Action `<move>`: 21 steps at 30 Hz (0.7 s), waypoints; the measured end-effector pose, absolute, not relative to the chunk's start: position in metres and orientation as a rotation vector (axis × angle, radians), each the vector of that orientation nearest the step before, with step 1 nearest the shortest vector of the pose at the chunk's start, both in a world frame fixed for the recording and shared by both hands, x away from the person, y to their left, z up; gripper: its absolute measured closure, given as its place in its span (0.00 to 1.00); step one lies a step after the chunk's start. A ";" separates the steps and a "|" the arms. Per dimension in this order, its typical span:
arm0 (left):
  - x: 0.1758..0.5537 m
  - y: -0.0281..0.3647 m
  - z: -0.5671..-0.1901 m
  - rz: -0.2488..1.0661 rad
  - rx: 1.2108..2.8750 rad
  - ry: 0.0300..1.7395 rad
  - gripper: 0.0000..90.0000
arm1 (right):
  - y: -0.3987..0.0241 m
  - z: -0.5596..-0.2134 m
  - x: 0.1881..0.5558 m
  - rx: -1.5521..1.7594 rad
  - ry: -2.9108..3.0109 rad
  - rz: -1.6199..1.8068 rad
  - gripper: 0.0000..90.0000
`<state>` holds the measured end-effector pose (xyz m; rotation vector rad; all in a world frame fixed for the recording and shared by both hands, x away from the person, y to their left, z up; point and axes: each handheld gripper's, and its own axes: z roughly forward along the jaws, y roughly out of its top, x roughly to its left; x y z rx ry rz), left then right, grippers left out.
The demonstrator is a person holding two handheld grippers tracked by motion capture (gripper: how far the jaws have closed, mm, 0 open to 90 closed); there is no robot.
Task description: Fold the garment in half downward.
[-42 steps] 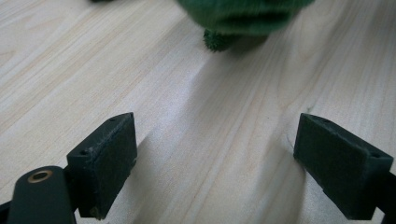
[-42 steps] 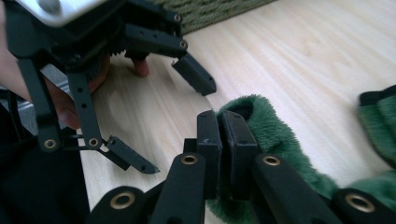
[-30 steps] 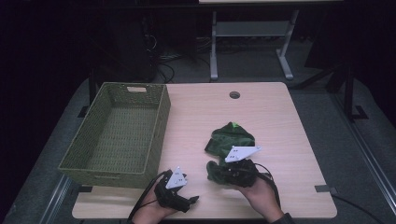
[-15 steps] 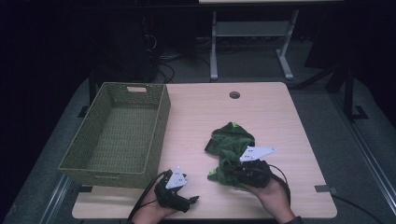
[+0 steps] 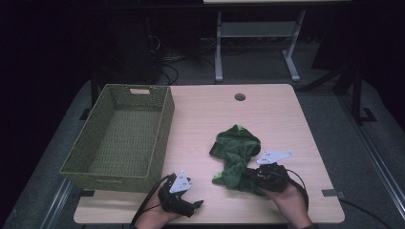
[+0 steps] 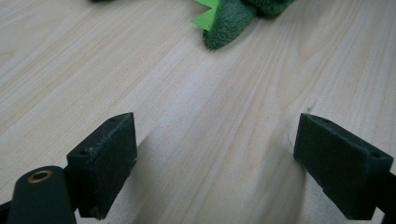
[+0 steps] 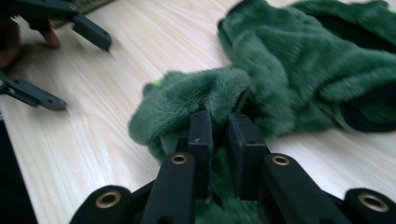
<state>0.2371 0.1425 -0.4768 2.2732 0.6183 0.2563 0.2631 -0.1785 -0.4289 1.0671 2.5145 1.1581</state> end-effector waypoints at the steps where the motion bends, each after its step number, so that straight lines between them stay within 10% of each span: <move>1: 0.237 0.143 -0.477 0.257 2.273 0.618 0.14 | -0.181 -0.430 0.263 1.071 2.513 1.147 0.89; 21: 0.237 0.143 -0.477 0.258 2.274 0.616 0.14 | -0.168 -0.405 0.280 1.017 2.481 1.206 1.00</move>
